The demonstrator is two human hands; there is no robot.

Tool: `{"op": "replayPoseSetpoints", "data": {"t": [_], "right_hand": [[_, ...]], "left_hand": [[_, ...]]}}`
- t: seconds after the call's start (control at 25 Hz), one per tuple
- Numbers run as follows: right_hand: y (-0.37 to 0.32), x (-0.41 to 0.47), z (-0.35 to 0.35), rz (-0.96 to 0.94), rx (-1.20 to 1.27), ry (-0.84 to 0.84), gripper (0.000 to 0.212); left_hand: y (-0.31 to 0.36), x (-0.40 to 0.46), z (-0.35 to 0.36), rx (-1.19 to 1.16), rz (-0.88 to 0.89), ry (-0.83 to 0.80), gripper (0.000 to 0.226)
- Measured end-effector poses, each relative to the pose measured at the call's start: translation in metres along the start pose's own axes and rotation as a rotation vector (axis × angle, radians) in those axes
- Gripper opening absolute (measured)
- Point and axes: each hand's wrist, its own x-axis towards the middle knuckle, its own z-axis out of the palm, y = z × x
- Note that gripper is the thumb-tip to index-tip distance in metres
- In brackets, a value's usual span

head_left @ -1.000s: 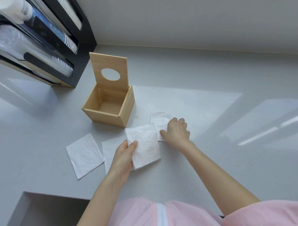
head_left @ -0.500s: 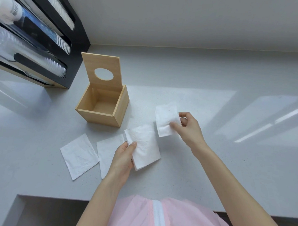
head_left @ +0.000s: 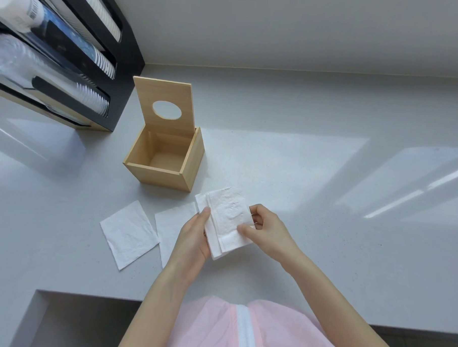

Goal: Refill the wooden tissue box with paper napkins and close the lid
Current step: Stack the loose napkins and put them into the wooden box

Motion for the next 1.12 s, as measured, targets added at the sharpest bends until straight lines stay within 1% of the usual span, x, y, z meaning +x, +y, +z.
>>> {"op": "replayPoseSetpoints", "data": {"t": [0.28, 0.48, 0.52, 0.6, 0.64, 0.72, 0.8, 0.84, 0.92, 0.96, 1.04, 1.12], "right_hand": [[-0.018, -0.004, 0.036, 0.008, -0.056, -0.033, 0.017], [-0.03, -0.004, 0.077, 0.022, -0.064, -0.065, 0.012], [-0.033, -0.002, 0.083, 0.036, -0.04, -0.058, 0.01], [-0.037, 0.004, 0.093, 0.073, 0.028, 0.011, 0.013], [-0.038, 0.008, 0.097, 0.077, -0.013, 0.069, 0.016], [-0.038, 0.015, 0.107, 0.075, -0.278, 0.181, 0.028], [-0.037, 0.017, 0.12, 0.1, -0.533, 0.222, 0.044], [-0.037, 0.018, 0.126, 0.121, -0.629, 0.229, 0.048], [-0.038, 0.021, 0.134, 0.157, -0.761, 0.262, 0.043], [-0.04, 0.023, 0.136, 0.178, -0.787, 0.282, 0.039], [-0.041, 0.027, 0.139, 0.226, -0.774, 0.287, 0.031], [-0.041, 0.028, 0.141, 0.233, -0.737, 0.27, 0.022]], "left_hand": [[0.012, -0.013, -0.031, 0.124, -0.014, 0.061, 0.022], [0.023, -0.019, -0.069, 0.119, -0.033, 0.104, 0.024], [0.027, -0.019, -0.078, 0.106, -0.029, 0.106, 0.025], [0.034, -0.019, -0.095, 0.082, -0.017, 0.101, 0.023], [0.039, -0.018, -0.103, 0.072, -0.013, 0.1, 0.021], [0.049, -0.016, -0.119, 0.062, -0.011, 0.104, 0.017], [0.058, -0.011, -0.134, 0.059, -0.006, 0.108, 0.015], [0.062, -0.01, -0.14, 0.059, -0.006, 0.109, 0.014], [0.067, -0.007, -0.152, 0.065, -0.011, 0.099, 0.014], [0.068, -0.005, -0.157, 0.071, -0.015, 0.091, 0.015], [0.07, -0.002, -0.164, 0.087, -0.028, 0.083, 0.016], [0.074, 0.001, -0.168, 0.092, -0.026, 0.075, 0.017]]}}
